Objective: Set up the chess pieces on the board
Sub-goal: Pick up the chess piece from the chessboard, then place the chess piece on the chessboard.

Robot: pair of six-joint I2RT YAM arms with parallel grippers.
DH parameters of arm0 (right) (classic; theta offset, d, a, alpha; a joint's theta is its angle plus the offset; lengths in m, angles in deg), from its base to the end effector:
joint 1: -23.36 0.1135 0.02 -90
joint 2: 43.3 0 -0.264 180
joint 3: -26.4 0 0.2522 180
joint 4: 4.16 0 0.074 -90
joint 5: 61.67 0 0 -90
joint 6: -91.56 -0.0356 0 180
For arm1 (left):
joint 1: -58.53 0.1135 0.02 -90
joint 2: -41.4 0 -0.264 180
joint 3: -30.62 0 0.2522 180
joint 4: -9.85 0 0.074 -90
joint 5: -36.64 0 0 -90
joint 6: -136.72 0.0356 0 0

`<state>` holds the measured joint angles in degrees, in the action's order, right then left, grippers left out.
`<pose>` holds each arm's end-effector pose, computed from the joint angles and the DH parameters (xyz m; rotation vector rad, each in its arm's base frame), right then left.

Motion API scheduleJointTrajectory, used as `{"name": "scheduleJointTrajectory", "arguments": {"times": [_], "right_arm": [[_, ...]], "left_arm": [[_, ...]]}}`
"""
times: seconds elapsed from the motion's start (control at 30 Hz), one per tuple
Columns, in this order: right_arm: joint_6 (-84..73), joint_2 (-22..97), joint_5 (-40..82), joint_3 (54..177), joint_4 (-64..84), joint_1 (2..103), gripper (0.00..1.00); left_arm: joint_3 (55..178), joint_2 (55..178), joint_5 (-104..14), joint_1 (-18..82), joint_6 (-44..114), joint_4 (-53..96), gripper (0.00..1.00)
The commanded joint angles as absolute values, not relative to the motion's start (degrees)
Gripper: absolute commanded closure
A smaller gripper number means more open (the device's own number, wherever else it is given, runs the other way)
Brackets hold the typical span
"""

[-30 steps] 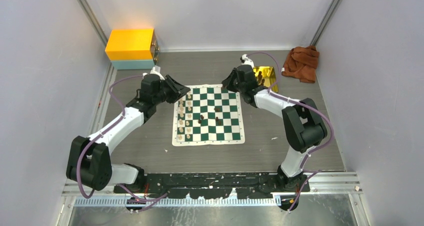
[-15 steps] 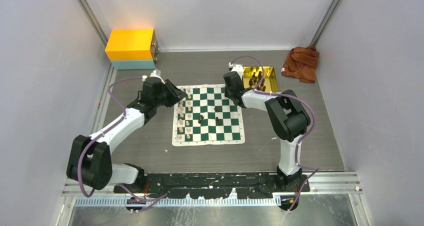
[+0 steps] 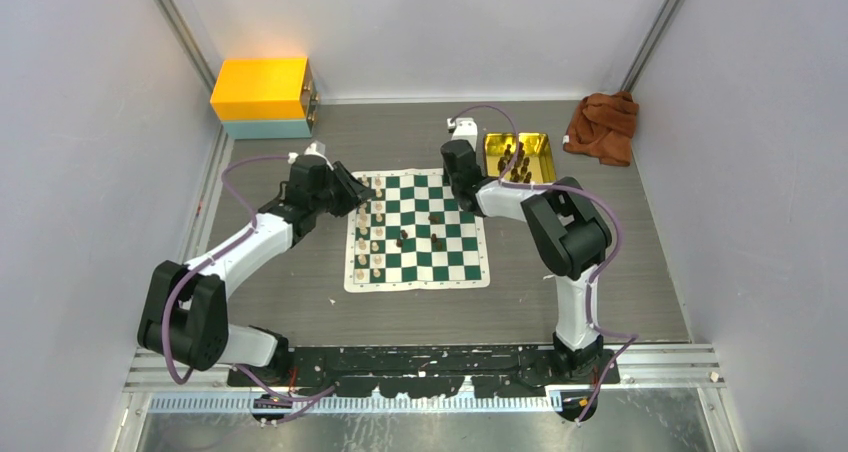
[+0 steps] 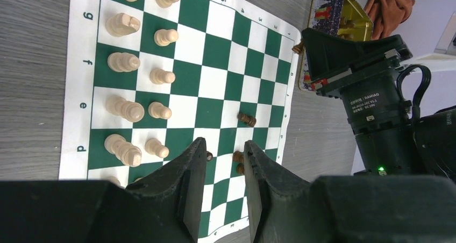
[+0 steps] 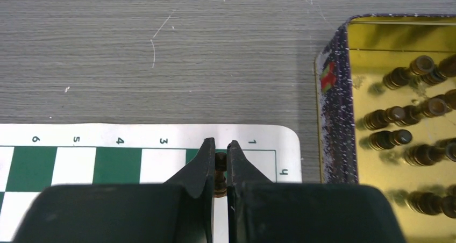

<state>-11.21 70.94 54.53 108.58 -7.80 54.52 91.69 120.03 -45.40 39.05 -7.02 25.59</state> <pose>0.3806 0.2118 0.1699 -0.0457 2.0115 0.0141 0.2809 -0.1046 0.2362 -0.5900 2.2049 -0.8613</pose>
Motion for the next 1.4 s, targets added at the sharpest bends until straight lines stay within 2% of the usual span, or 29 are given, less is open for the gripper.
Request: {"name": "scheduleJointTrajectory", "arguments": {"times": [0.0,0.13,0.3,0.5,0.77,1.1,1.37], "right_arm": [[-8.0,73.4,56.0,109.4,-16.1,55.3,0.99],[-8.6,72.4,55.5,108.4,-16.7,55.9,0.99],[-16.1,63.6,52.9,102.4,-16.2,57.3,0.99],[-29.4,53.2,43.9,95.6,-17.2,58.9,0.99],[-37.1,44.5,34.5,89.9,-21.4,61.2,0.99],[-42.6,43.4,30.2,88.8,-23.3,61.2,0.99],[-44.8,44.9,29.1,89.2,-25.7,60.5,0.99]], "left_arm": [[91.7,118.7,-45.7,39.0,-5.6,23.9,0.67],[92.0,118.6,-45.5,39.0,-5.2,24.3,0.66],[93.8,121.4,-40.3,39.1,-7.8,22.0,0.66],[92.4,126.3,-32.0,39.1,-18.6,9.6,0.67],[91.1,132.5,-23.9,39.1,-29.2,-6.1,0.67],[88.8,140.8,-18.0,39.1,-41.7,-33.2,0.68],[87.4,142.9,-14.3,39.2,-43.2,-39.4,0.71]]}}
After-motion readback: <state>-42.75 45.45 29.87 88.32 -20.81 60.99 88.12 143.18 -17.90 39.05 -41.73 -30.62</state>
